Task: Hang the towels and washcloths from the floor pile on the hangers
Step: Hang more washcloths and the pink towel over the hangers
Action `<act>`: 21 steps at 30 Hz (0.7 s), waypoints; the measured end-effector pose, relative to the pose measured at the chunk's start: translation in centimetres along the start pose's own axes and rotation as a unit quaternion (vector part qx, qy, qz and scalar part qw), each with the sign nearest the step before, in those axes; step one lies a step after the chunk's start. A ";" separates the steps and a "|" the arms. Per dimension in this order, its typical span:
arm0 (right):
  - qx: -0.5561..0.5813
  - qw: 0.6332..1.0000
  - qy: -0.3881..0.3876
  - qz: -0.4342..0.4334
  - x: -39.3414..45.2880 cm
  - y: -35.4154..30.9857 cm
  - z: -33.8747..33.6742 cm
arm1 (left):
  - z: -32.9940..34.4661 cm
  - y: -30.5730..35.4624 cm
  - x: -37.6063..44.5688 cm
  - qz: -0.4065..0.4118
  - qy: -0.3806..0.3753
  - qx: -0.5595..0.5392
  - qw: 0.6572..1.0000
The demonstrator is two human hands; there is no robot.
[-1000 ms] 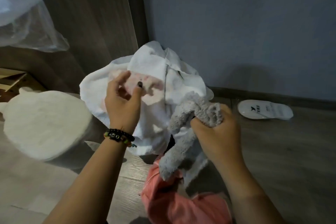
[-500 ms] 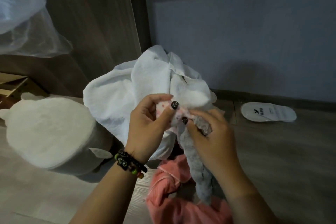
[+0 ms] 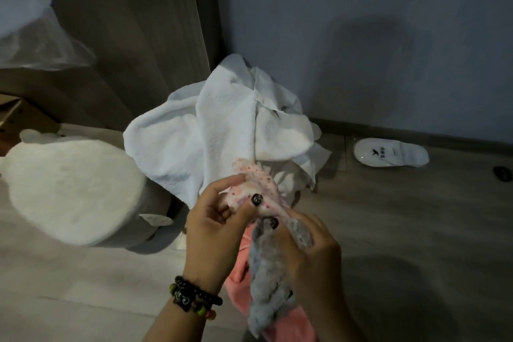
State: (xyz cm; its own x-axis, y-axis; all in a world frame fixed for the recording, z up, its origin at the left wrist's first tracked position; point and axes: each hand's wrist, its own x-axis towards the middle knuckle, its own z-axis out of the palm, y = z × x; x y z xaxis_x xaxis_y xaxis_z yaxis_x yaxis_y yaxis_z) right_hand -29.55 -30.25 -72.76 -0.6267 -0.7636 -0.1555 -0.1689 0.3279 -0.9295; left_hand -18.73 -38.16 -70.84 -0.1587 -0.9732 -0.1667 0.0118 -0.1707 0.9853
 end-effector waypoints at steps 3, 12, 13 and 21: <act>-0.072 0.997 0.006 0.021 -1.7 -1.3 -1.6 | 0.8 2.2 -2.3 -0.048 0.010 -0.034 0.998; -0.155 0.987 -0.035 -0.008 -4.9 -13.6 -9.8 | 0.3 14.0 -8.7 -0.131 -0.009 -0.012 0.991; -0.155 0.987 -0.038 -0.004 -5.2 -15.0 -10.8 | 0.2 15.9 -9.2 -0.124 -0.013 0.013 0.992; -0.128 0.989 -0.023 -0.076 -8.7 -27.9 -16.9 | 0.1 30.7 -12.8 -0.084 -0.045 0.090 0.991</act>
State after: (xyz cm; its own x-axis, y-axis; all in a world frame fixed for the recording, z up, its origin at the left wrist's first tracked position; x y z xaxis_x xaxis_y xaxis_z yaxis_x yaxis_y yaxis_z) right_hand -32.24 -23.35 -39.79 -0.5453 -0.8372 -0.0416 -0.4489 0.3336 -0.8290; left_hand -16.43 -30.97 -38.47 -0.2302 -0.9143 -0.3332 -0.1982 -0.2912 0.9359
